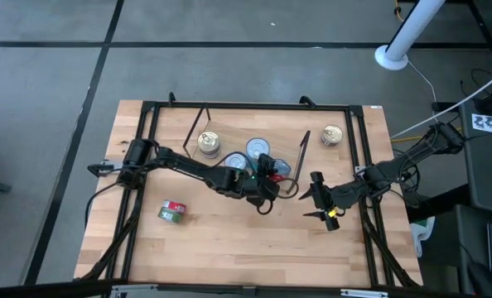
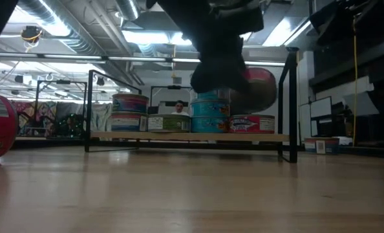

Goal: Stack canned seafood by type on shelf
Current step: Stack the red tuna can on top of the red tuna can on the shelf

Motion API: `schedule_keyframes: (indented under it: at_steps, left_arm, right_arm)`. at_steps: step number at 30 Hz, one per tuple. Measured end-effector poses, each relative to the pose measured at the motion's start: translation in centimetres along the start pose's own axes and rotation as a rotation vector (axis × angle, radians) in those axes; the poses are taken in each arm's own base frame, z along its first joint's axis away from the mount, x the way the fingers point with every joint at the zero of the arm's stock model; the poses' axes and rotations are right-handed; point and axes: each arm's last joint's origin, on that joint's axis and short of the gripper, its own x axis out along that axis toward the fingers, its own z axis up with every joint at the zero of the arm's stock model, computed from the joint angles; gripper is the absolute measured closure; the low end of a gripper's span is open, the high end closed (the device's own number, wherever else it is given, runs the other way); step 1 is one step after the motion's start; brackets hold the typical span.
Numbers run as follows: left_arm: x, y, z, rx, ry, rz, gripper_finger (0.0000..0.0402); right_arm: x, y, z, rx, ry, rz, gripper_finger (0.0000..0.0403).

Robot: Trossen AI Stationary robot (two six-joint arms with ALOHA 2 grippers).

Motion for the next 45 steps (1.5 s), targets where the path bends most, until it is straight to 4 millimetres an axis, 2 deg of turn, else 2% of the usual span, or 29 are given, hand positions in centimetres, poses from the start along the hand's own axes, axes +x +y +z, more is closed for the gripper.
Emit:
schedule_keyframes:
  at_steps: [20, 33, 45]
  left_arm:
    - [2.0, -0.9, -0.7, 0.107, 0.035, -0.007, 0.0262]
    - [2.2, -1.3, -0.9, 0.104, 0.037, -0.035, 0.0184]
    - [2.3, -1.2, -0.8, 0.07, 0.036, -0.02, 0.0187]
  right_arm:
    - [0.0, 0.0, 0.0, 0.0, -0.001, -0.006, 0.0157]
    - [0.0, 0.0, 0.0, 0.001, -0.001, -0.006, 0.0157]
    - [0.0, 0.0, 0.0, 0.001, -0.001, -0.006, 0.0157]
